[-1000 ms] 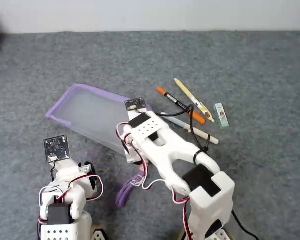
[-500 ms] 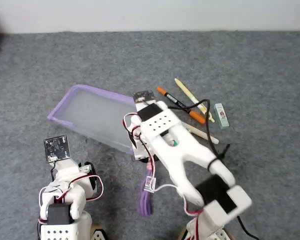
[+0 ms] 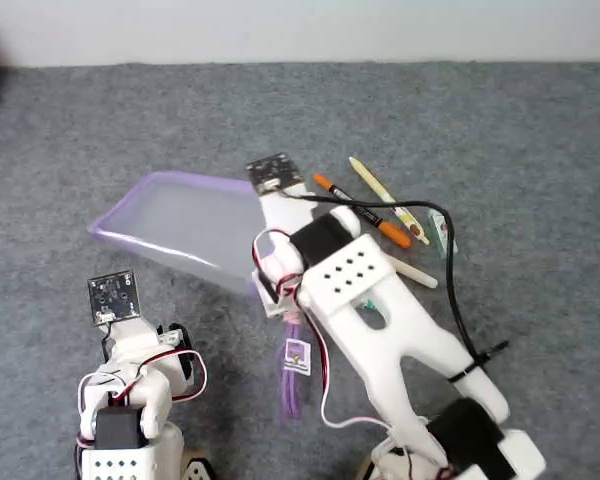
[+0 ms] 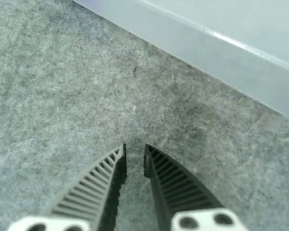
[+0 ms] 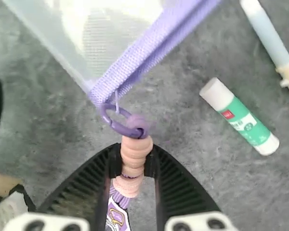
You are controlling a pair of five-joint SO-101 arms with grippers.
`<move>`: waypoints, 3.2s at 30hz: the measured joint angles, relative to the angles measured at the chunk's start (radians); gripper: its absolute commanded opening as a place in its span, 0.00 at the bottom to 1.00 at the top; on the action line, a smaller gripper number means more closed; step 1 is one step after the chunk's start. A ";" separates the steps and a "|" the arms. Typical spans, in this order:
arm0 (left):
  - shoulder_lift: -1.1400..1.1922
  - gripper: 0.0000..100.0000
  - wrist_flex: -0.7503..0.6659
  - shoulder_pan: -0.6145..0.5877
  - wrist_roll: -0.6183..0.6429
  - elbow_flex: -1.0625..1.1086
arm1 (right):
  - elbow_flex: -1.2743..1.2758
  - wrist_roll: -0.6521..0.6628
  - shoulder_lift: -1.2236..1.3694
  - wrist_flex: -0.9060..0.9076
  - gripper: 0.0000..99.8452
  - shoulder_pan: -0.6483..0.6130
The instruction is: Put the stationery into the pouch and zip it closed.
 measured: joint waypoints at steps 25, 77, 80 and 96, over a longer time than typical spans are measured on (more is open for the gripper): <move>0.000 0.14 0.000 -0.060 -0.021 -0.058 | 0.002 0.129 -0.115 -0.034 0.01 -0.180; -0.002 0.23 0.155 0.032 -0.233 -0.535 | -0.186 0.137 -0.072 -0.161 0.01 -0.245; -0.002 0.23 0.155 0.032 -0.233 -0.535 | -0.187 0.137 -0.072 -0.158 0.01 -0.245; 0.219 0.22 0.133 -0.046 -0.233 -0.568 | -0.186 0.137 -0.100 -0.100 0.01 -0.279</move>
